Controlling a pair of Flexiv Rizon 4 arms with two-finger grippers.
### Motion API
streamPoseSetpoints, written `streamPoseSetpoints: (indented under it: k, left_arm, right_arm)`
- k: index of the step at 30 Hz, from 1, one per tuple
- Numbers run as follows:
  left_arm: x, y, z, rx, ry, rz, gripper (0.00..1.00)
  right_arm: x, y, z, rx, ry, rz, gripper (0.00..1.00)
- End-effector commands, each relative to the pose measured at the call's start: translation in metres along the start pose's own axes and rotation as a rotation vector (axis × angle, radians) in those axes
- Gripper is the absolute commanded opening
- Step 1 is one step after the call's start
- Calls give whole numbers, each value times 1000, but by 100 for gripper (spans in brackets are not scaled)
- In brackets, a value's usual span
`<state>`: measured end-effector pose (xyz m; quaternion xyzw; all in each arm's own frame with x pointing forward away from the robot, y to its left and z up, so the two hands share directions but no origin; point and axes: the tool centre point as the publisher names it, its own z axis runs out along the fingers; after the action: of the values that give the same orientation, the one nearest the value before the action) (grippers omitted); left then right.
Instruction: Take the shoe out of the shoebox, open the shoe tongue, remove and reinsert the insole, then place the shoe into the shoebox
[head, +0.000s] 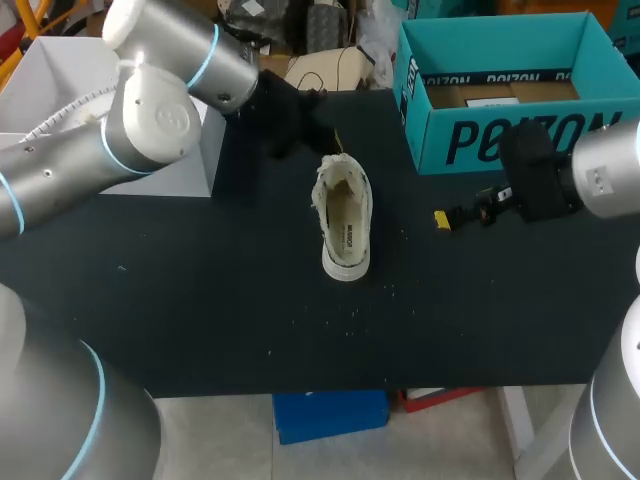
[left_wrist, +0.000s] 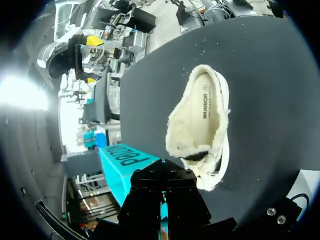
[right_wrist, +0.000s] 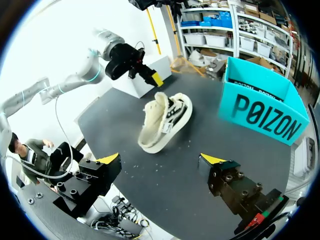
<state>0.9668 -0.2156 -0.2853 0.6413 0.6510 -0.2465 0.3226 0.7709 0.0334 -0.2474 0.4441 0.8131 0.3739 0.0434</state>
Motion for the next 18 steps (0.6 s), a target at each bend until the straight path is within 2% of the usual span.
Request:
streamPoseSetpoints:
  k: [1, 6, 12, 18]
  left_arm:
    - [-5, 9, 22, -11, 42, 41, 0]
    - [0, -2, 26, 9, 94, 55, 0]
    - [21, -25, 24, 41, 178, 40, 0]
    - [26, -45, 33, 71, 182, 31, 0]
  right_arm:
    - [1, 1, 1, 3, 0, 0, 100]
    - [1, 1, 1, 3, 0, 0, 100]
    - [1, 1, 1, 3, 0, 0, 100]
    - [1, 1, 1, 3, 0, 0, 100]
